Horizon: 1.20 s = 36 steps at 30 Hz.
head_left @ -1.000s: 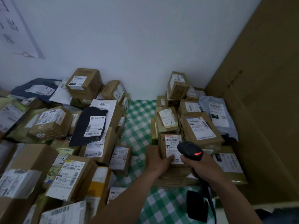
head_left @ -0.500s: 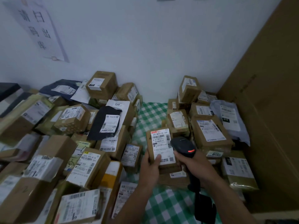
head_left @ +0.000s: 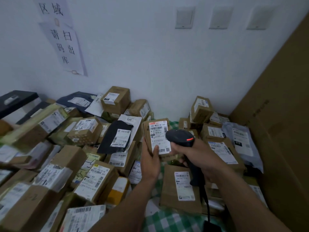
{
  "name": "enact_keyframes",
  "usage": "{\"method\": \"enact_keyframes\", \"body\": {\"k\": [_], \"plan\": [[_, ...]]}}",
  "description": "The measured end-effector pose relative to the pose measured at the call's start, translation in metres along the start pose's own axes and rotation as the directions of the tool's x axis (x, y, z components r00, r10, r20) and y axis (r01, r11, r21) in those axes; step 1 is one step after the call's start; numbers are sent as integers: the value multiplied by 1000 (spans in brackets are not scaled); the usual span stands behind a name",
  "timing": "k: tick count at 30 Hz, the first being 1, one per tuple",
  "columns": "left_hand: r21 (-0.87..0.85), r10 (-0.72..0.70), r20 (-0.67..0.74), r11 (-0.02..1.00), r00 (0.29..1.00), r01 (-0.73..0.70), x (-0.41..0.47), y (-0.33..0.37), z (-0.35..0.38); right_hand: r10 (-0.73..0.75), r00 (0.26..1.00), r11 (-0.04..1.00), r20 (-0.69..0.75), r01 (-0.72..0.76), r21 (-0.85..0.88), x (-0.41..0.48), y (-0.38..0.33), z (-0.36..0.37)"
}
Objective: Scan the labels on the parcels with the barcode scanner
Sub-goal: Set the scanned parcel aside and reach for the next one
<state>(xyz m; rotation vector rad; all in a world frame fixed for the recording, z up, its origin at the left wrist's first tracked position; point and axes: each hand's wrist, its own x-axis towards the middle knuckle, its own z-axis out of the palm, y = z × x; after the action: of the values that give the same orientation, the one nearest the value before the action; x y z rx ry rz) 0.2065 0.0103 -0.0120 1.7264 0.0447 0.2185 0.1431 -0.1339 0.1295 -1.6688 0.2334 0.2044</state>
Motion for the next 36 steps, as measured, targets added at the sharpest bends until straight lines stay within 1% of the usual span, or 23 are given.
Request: {"method": "enact_keyframes", "body": {"k": [2,6,15,22,26,29,31,33,36], "plan": [[10,11,-33,1000,999,-10,4,4,0,15,1000,1000,19,-15,17,2,-8,2],[10,35,-77,999,996,-34,10,0,1,56,998,998,42,-56,-8,5,-12,8],[18,20,-76,1000,997,-18,14,-15,3,115,993,993,37,-114,-33,10,-12,11],[80,36,-66,996,997,-30,16,-31,5,117,992,993,50,-117,-1,14,-11,9],[85,13,-64,996,998,-7,18,-33,4,122,991,992,55,-123,4,19,-10,8],[46,-5,-34,999,999,7,24,-31,1,107,993,994,39,-108,18,22,-8,6],[33,-63,12,998,998,62,38,-33,-3,103,995,995,4,-103,14,25,-5,1],[53,-112,87,993,990,108,57,-36,-6,108,994,994,-21,-109,-8,29,0,-5],[122,-185,187,979,965,164,83,-36,-1,136,991,990,-18,-137,-36,39,13,-10]]}}
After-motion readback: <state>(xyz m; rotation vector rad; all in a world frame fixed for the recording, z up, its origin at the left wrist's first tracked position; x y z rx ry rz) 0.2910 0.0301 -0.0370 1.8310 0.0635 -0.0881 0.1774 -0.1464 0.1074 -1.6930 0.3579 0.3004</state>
